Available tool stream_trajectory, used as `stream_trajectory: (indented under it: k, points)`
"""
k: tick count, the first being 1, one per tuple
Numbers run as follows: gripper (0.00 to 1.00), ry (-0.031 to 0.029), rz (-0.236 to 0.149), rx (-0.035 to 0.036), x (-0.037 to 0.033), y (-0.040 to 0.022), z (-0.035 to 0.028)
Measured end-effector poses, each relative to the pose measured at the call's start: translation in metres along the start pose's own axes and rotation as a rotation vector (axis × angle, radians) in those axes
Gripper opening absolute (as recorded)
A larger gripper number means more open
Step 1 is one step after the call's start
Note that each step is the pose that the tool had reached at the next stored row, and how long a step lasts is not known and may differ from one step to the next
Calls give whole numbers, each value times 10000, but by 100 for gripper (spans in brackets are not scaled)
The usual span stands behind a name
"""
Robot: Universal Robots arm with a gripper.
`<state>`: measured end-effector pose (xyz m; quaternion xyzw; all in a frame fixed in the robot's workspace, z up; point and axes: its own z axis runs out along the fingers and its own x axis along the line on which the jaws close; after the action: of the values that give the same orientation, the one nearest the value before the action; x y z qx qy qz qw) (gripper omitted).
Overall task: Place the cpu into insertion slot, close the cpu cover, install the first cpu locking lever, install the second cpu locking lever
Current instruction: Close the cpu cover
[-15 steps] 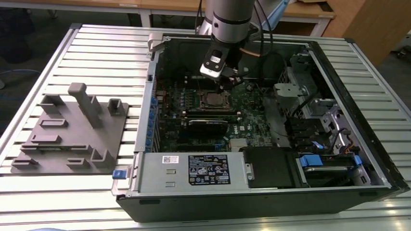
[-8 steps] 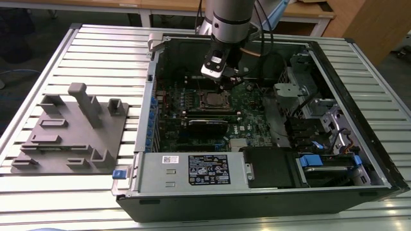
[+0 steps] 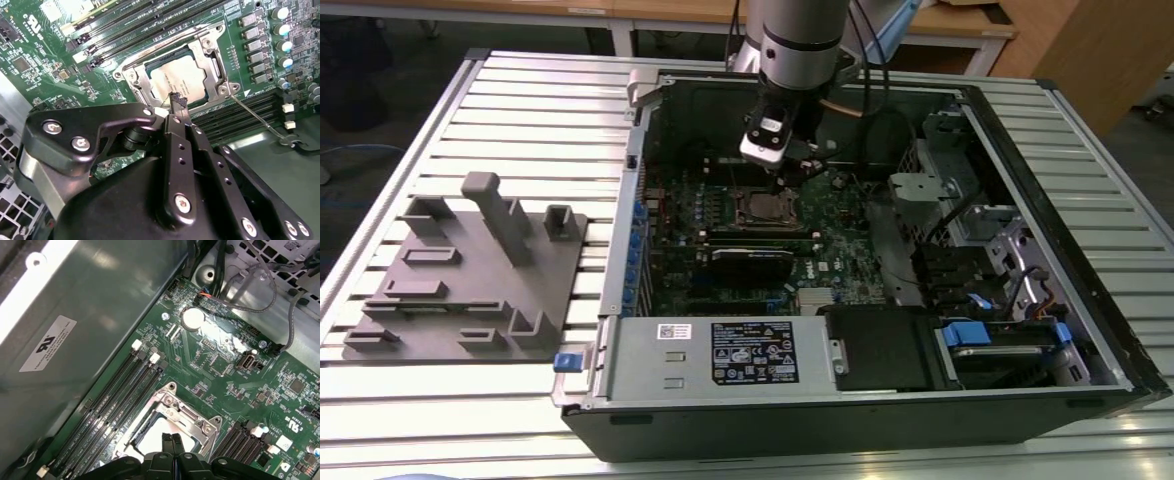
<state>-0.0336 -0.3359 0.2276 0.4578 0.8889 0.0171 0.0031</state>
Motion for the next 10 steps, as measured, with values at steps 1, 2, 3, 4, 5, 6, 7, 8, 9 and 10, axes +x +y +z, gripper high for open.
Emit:
stream_trajectory:
  k: [1,2,3,4,5,6,7,8,9,10]
  points:
    - [10,1,-36,0,0,0,0]
    - [10,2,-64,2,0,0,0]
    - [10,2,-80,2,0,0,0]
    - [10,3,-84,1,0,0,0]
    - [10,3,-85,1,0,0,0]
    - [10,3,-86,2,0,0,0]
    - [10,3,-86,1,0,0,0]
    - [10,3,-87,1,0,0,0]
    - [10,3,-87,1,0,0,0]
    - [10,3,-88,1,0,0,0]
